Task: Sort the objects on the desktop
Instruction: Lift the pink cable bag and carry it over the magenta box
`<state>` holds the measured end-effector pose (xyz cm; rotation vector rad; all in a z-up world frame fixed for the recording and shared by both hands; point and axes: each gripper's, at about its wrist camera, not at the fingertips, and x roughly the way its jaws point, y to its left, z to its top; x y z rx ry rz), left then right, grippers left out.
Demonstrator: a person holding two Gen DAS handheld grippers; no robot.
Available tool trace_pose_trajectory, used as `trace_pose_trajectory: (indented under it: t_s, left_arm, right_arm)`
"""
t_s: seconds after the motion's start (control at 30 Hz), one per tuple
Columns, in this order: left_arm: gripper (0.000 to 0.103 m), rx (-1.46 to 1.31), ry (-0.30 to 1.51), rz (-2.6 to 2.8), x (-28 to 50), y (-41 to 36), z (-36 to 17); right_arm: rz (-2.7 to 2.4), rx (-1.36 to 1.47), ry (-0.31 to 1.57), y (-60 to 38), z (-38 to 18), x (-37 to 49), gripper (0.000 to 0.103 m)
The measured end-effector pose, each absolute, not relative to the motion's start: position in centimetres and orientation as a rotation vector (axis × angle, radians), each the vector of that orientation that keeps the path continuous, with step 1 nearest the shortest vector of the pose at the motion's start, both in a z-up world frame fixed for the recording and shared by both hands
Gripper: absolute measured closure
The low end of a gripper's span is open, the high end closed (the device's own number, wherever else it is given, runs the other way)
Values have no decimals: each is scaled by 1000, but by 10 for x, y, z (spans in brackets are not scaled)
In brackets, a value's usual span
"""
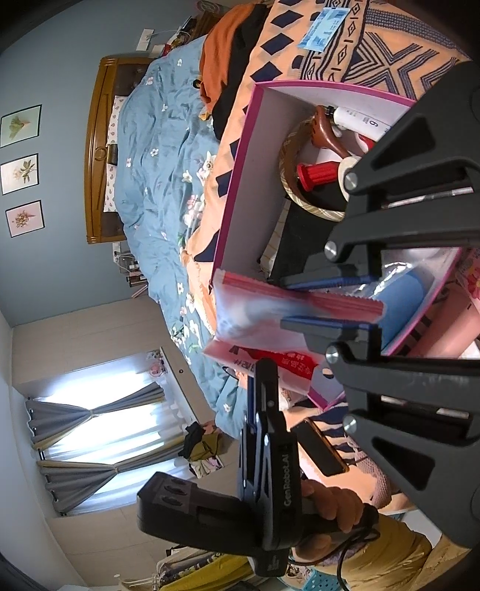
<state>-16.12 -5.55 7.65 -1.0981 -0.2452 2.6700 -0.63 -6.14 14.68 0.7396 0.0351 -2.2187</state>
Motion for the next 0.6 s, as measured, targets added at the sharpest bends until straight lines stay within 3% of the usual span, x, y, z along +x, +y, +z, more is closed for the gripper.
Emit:
trace_pose_trajectory:
  t_s: [0.6]
  left_arm:
    - [85, -1158, -268, 2657, -194, -60, 62]
  right_arm:
    - [-2195, 791, 16, -69, 140, -34, 88]
